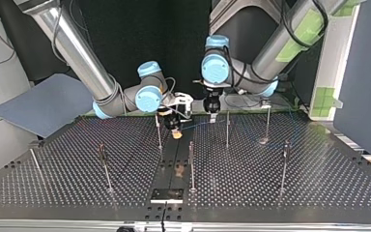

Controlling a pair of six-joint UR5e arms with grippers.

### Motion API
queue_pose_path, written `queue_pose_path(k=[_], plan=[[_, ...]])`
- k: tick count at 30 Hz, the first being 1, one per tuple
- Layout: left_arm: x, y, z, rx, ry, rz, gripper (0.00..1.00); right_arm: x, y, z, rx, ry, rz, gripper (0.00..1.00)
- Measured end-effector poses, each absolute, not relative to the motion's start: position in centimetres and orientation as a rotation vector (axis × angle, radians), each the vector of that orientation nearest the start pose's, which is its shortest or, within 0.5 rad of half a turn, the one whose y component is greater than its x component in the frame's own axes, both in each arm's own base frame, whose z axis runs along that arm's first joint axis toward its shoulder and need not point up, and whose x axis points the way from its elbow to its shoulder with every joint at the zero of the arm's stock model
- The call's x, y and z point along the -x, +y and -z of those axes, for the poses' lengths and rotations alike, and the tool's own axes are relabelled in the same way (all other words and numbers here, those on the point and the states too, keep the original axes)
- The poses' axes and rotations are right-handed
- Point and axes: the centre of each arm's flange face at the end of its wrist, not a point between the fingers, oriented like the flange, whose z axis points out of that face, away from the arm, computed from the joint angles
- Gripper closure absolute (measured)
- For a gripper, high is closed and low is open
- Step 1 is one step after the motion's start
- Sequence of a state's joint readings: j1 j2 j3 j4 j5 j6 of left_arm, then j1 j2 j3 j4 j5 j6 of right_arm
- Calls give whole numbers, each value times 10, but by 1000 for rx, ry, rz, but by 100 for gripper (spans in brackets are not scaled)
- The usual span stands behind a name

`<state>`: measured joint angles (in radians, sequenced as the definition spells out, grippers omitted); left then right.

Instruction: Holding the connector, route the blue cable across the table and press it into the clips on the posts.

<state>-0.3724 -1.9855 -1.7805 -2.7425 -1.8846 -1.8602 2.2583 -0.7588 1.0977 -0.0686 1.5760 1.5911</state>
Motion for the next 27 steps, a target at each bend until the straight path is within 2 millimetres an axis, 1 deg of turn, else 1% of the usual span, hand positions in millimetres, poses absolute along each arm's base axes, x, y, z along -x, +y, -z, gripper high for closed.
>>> queue_pose_path(k=[2, 5, 9, 13, 16, 19, 24, 27], plan=[[-488, -299, -195, 157, 1786, 187, 0, -577, -494, -202, -1942, -948, -1491, 100], [-492, -299, -189, 165, 1778, 194, 0, -577, -494, -202, -1942, -948, -1491, 100], [-496, -299, -189, 175, 1761, 204, 0, -577, -494, -202, -1942, -948, -1492, 100], [-504, -300, -195, 193, 1735, 223, 0, -577, -494, -202, -1943, -947, -1492, 100], [-512, -303, -194, 192, 1734, 238, 0, -577, -494, -202, -1943, -947, -1492, 100], [-520, -306, -188, 191, 1752, 244, 0, -577, -494, -202, -1943, -947, -1492, 100], [-541, -307, -176, 225, 1757, 246, 0, -577, -494, -202, -1943, -947, -1492, 100], [-551, -305, -177, 245, 1744, 240, 0, -577, -494, -202, -1943, -947, -1492, 100]])
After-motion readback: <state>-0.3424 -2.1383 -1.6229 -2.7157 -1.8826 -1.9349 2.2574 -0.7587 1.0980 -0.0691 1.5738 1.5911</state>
